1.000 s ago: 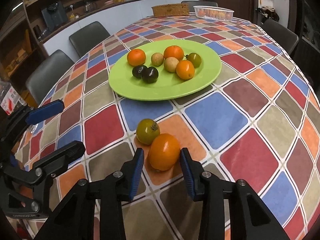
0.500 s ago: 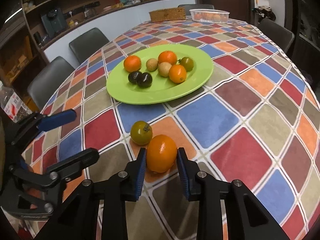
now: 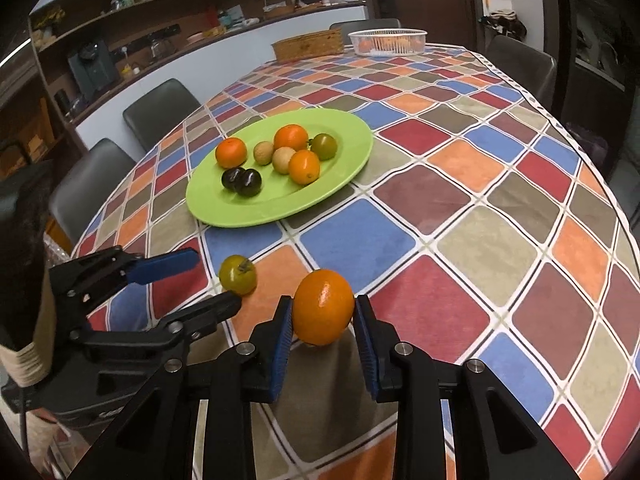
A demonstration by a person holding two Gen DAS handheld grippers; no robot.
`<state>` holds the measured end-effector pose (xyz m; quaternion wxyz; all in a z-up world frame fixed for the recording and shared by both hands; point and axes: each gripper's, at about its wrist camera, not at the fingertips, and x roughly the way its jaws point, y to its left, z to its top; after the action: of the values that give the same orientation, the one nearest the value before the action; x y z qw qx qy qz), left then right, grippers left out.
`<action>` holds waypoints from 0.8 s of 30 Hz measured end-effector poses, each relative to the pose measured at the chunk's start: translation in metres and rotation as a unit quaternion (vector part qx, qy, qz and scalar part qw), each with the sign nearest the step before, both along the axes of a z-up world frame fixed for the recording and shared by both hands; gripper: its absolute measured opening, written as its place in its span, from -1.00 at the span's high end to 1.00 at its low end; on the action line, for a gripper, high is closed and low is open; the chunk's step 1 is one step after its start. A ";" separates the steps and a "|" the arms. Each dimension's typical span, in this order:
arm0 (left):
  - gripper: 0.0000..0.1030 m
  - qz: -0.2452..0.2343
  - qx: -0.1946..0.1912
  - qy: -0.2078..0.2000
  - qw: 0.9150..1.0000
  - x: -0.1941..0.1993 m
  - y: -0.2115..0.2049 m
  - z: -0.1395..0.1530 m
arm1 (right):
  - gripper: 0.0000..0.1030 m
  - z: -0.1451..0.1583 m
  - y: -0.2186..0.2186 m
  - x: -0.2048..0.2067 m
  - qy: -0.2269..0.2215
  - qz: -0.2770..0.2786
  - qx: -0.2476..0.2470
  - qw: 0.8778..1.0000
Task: Organize fruits
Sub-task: 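Grasp a yellow-green tomato with the left tool while the right tool grasps an orange tomato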
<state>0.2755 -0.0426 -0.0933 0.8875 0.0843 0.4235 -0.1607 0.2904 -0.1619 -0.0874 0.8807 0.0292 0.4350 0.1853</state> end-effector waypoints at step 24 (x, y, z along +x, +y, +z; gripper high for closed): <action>0.46 0.011 -0.028 0.009 1.000 0.000 -0.006 0.016 | 0.39 0.004 -0.006 0.000 -0.003 0.005 0.030 1.000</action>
<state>0.2750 -0.0485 -0.0776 0.8875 0.0535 0.4274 -0.1638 0.2909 -0.1683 -0.0832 0.8797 0.0527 0.4268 0.2028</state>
